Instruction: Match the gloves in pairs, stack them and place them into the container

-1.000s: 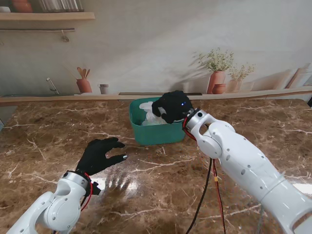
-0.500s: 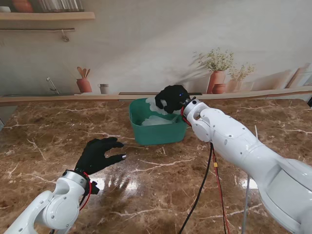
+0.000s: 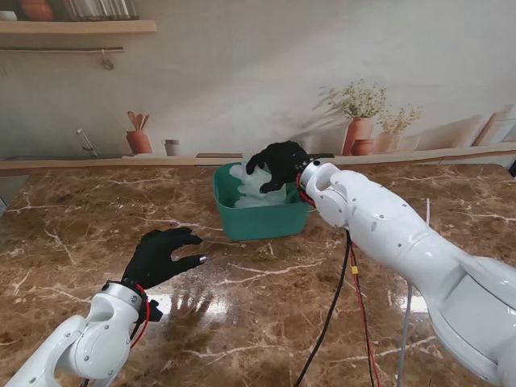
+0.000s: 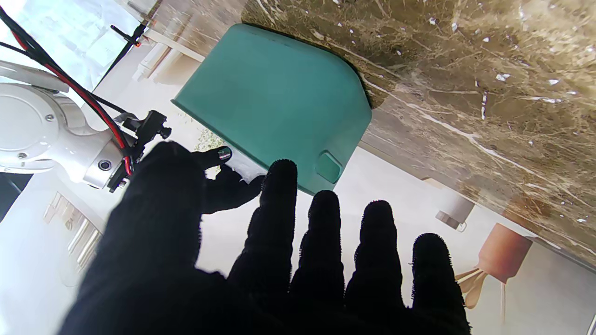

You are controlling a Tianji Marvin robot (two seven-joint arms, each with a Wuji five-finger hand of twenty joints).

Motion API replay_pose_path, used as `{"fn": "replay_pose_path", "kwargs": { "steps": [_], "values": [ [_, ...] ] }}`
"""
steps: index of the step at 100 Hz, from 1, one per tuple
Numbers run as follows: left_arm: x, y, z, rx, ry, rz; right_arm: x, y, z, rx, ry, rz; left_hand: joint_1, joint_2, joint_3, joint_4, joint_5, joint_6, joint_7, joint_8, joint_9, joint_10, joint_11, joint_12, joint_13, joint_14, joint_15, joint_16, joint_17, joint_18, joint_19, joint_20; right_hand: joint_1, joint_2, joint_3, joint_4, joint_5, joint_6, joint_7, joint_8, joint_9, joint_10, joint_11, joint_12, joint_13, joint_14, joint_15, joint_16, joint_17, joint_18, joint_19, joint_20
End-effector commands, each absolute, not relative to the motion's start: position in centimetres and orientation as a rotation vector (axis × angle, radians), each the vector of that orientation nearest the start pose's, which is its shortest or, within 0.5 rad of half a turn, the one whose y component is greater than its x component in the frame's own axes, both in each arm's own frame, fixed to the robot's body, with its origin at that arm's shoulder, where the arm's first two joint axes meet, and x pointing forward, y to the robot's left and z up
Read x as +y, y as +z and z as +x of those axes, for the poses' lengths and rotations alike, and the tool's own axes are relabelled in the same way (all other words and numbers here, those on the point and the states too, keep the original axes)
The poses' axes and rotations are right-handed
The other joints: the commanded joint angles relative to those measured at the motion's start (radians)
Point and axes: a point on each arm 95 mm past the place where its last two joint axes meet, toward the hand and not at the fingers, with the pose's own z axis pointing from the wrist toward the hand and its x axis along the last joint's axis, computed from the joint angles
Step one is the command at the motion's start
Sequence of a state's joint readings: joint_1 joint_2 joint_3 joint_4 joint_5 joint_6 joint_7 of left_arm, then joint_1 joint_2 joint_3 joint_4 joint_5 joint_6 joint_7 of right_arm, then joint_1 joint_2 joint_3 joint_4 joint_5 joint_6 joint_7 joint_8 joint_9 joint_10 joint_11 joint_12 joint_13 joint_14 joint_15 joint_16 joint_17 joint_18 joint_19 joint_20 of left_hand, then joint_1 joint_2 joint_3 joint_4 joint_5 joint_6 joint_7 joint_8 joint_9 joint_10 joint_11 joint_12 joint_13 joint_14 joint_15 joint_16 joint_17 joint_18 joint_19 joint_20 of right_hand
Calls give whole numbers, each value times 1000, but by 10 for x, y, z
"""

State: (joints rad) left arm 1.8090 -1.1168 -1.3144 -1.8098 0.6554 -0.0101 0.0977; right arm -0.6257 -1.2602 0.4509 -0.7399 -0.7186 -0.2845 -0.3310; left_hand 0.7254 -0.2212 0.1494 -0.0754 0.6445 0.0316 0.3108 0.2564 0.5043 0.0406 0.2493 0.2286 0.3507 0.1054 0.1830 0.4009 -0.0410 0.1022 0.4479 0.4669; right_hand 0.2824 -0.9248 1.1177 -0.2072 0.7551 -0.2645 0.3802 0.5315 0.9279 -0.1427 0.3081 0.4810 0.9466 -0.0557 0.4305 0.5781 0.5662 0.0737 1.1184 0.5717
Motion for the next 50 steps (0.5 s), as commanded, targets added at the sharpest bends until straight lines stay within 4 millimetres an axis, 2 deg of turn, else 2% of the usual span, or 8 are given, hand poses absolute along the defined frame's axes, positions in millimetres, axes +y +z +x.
{"fn": "replay_pose_path", "kwargs": {
  "steps": [1,16,30,38,50],
  "values": [
    [-2,-316,340,1201,-1769,-1556,77,-245,590,1676,1657,732,16,29,-32,24,7,-25,4,3,-8,-27,-20,-12,-30,-47,-27,-10,-14,-10,-33,6,-61,9,-13,27,-40,5,-34,-22,-53,8,-31,-34,-35,26,-34,-26,-33,16,-32,29],
    [-2,-317,340,1199,-1774,-1555,74,-241,586,1697,1636,731,17,31,-34,24,6,-27,3,3,-8,-27,-21,-13,-31,-48,-28,-11,-14,-9,-35,7,-113,29,-30,23,-63,-15,-56,-46,-108,19,-75,-80,-72,53,-85,-50,-65,25,-78,46],
    [-3,-316,341,1200,-1779,-1548,69,-236,582,1710,1616,729,17,31,-37,24,7,-29,5,5,-9,-27,-22,-13,-31,-48,-29,-12,-14,-9,-37,7,-128,47,-42,24,-66,-46,-67,-62,-130,34,-103,-113,-85,69,-112,-65,-77,32,-101,60],
    [-3,-316,341,1201,-1781,-1543,66,-233,577,1697,1620,712,17,32,-38,24,7,-28,6,6,-9,-24,-22,-13,-32,-45,-29,-12,-14,-10,-38,8,-137,65,-48,25,-61,-39,-66,-66,-125,33,-105,-122,-84,67,-118,-70,-79,32,-108,64],
    [-2,-315,342,1199,-1784,-1537,56,-227,561,1653,1631,699,14,33,-42,25,-2,-28,1,4,-11,-23,-23,-14,-31,-44,-28,-11,-10,-13,-35,12,-153,163,-116,41,-76,8,-71,-75,-140,25,-104,-131,-116,35,-146,-88,-103,11,-175,56]
  ]
}}
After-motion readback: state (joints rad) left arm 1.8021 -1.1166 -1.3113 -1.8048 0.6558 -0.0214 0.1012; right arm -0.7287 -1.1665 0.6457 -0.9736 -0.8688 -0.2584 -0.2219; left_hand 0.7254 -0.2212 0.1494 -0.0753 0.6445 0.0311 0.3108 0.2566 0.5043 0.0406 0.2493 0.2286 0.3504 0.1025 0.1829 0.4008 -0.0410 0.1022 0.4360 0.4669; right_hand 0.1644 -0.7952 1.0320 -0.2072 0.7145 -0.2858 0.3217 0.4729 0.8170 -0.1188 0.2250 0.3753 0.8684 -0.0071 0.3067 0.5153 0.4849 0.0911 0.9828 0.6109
